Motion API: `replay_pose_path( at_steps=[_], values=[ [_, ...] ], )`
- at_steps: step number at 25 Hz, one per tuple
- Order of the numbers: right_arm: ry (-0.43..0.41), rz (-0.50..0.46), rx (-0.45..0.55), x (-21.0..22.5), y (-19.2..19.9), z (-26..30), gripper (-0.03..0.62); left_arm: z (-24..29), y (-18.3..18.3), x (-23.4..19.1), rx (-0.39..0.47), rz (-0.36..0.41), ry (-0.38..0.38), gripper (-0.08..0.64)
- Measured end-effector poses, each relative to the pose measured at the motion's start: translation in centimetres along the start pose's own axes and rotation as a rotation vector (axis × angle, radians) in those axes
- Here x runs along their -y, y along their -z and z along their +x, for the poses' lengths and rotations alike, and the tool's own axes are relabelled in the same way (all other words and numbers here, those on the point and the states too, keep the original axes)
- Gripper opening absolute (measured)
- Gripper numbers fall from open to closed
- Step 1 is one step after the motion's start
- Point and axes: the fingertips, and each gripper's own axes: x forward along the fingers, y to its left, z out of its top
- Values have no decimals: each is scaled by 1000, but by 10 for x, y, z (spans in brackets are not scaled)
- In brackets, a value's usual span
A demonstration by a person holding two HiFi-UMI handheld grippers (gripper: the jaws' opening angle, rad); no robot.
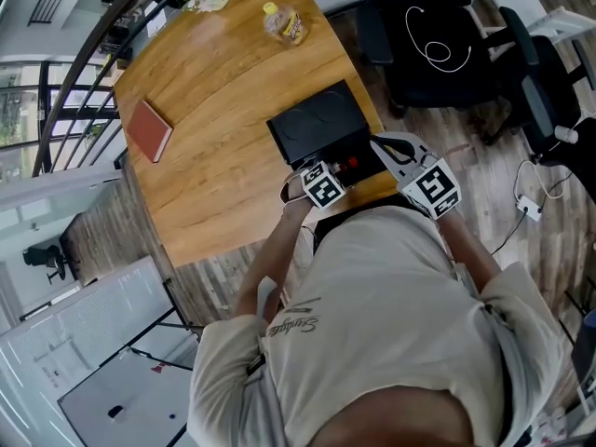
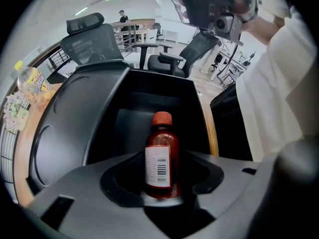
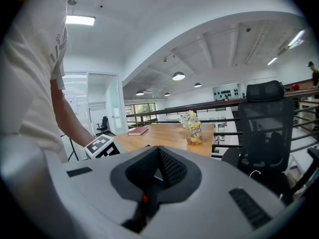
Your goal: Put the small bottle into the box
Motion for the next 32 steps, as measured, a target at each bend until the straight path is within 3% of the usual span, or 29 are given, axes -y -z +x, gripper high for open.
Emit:
replay_pose_path(
  at_steps=[14, 20, 27, 32],
  values=[
    [-10, 25, -20, -6, 12, 3, -6, -11, -1, 3, 20, -15, 42, 233],
    [-26, 21, -26, -11, 14, 7, -6, -26, -6, 6, 95, -82, 51, 233],
    [-44, 14, -34, -19, 14, 11, -6, -49, -13, 9, 159, -101, 19, 233],
    [-59, 2, -43, -25, 11, 15, -6, -72, -19, 3, 244, -156, -13, 233]
  ],
)
